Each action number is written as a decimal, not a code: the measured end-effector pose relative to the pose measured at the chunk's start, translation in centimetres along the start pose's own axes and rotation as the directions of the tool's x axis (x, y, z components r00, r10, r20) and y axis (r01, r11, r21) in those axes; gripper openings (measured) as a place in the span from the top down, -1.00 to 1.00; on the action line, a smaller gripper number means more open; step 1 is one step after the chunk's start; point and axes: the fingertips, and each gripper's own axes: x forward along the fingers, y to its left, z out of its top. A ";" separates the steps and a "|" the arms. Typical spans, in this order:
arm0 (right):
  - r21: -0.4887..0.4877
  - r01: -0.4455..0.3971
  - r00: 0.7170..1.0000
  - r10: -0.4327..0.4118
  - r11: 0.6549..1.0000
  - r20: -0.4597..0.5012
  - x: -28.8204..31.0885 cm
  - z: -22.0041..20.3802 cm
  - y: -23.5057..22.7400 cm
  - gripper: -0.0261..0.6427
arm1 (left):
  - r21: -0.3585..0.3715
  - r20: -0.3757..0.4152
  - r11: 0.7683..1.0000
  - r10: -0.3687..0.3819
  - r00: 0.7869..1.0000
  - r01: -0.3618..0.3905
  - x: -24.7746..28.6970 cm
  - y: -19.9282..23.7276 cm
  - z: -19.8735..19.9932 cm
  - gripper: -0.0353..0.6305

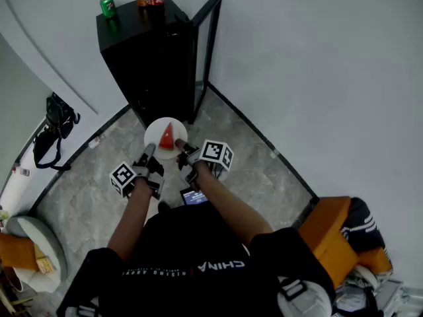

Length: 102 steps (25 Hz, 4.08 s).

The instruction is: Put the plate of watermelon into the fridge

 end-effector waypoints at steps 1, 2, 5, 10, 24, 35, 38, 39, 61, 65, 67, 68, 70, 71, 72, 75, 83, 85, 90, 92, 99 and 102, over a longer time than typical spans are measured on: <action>-0.003 -0.002 1.000 0.002 1.000 -0.001 0.1 0.1 0.0 0.83 | 0.000 0.001 1.000 -0.013 1.000 0.013 0.1 -0.2 0.0 0.80; -0.005 -0.003 1.000 0.003 1.000 -0.003 0.2 0.1 0.0 0.83 | 0.000 0.001 1.000 -0.025 1.000 0.025 0.3 -0.4 0.0 0.80; -0.009 -0.005 1.000 0.005 1.000 -0.006 0.3 0.2 0.0 0.83 | 0.007 -0.004 0.999 -0.044 0.999 0.044 0.5 -0.6 0.0 0.80; -0.014 -0.009 1.000 0.009 1.000 -0.011 0.4 0.2 0.1 0.83 | 0.032 -0.002 0.999 -0.033 0.999 0.033 0.4 -0.5 0.1 0.80; -0.043 -0.007 1.000 0.006 0.999 -0.024 0.6 0.4 -0.1 0.83 | 0.070 -0.019 0.998 -0.009 1.000 0.010 0.5 0.0 0.0 0.80; -0.048 -0.008 0.999 0.006 0.999 -0.036 0.1 0.9 -0.6 0.83 | 0.076 -0.016 0.997 -0.003 1.000 0.004 0.9 0.2 -0.8 0.81; -0.040 -0.007 0.999 0.006 0.999 -0.040 -0.4 1.3 -1.0 0.83 | 0.074 -0.018 0.997 -0.004 1.000 0.005 1.2 0.3 -1.5 0.80; -0.037 -0.007 0.999 0.006 0.999 -0.043 -0.6 1.5 -1.2 0.83 | 0.075 -0.017 0.997 -0.005 1.000 0.006 1.4 0.3 -1.8 0.80; -0.003 -0.005 0.991 0.005 1.000 -0.131 -2.8 4.6 -5.4 0.83 | 0.065 0.033 0.996 0.063 0.997 -0.065 4.1 2.6 -6.3 0.80; 0.010 -0.001 0.994 0.002 1.000 -0.110 -0.3 5.6 -5.0 0.83 | 0.028 0.018 0.999 0.022 1.000 -0.022 6.0 2.1 -4.0 0.80; 0.011 0.000 0.995 0.001 1.000 -0.104 1.5 6.2 -4.7 0.83 | 0.017 0.007 1.000 0.022 1.000 -0.022 7.0 2.3 -2.2 0.80; 0.012 0.000 0.995 0.001 1.000 -0.099 2.5 6.4 -4.4 0.83 | 0.023 -0.002 0.999 0.030 1.000 -0.030 7.3 2.5 -1.3 0.80; 0.013 -0.003 0.996 0.004 1.000 -0.087 4.4 6.7 -3.7 0.83 | 0.039 -0.022 0.999 0.031 0.999 -0.031 8.2 2.5 0.7 0.80; 0.013 -0.005 0.997 0.006 1.000 -0.079 5.3 6.9 -3.3 0.83 | 0.045 -0.031 0.999 0.023 0.999 -0.022 8.6 2.3 1.7 0.80; 0.012 -0.007 0.997 0.008 1.000 -0.073 6.1 7.1 -3.0 0.83 | 0.051 -0.038 0.999 0.013 0.999 -0.011 9.1 2.0 2.6 0.80; 0.012 -0.013 0.998 0.014 1.000 -0.058 8.5 7.8 -2.2 0.83 | 0.071 -0.063 0.997 -0.006 0.998 0.011 10.5 1.5 5.0 0.80; 0.023 -0.014 1.000 0.014 1.000 0.003 12.5 8.3 -0.9 0.83 | 0.098 -0.141 0.994 -0.027 0.990 0.041 12.4 1.4 9.4 0.80; 0.025 -0.013 1.000 0.013 1.000 0.015 13.1 8.3 -0.8 0.83 | 0.095 -0.161 0.995 -0.010 0.987 0.026 12.5 1.9 10.0 0.80; 0.032 0.001 1.000 -0.002 0.999 0.030 13.7 8.0 -1.2 0.83 | 0.113 -0.188 0.993 -0.023 0.982 0.044 12.9 2.2 10.6 0.80; 0.036 0.007 1.000 -0.008 0.999 0.024 13.9 8.3 -1.6 0.83 | 0.105 -0.190 0.994 -0.005 0.982 0.025 13.2 2.8 10.5 0.80; 0.035 0.003 1.000 -0.002 0.999 -0.029 15.7 11.1 -2.1 0.83 | 0.124 -0.153 0.992 0.006 0.988 0.013 16.2 3.0 11.3 0.80; 0.029 -0.001 0.998 0.003 1.000 -0.066 16.2 12.7 -1.9 0.83 | 0.115 -0.115 0.993 0.027 0.993 -0.014 17.5 2.6 11.2 0.80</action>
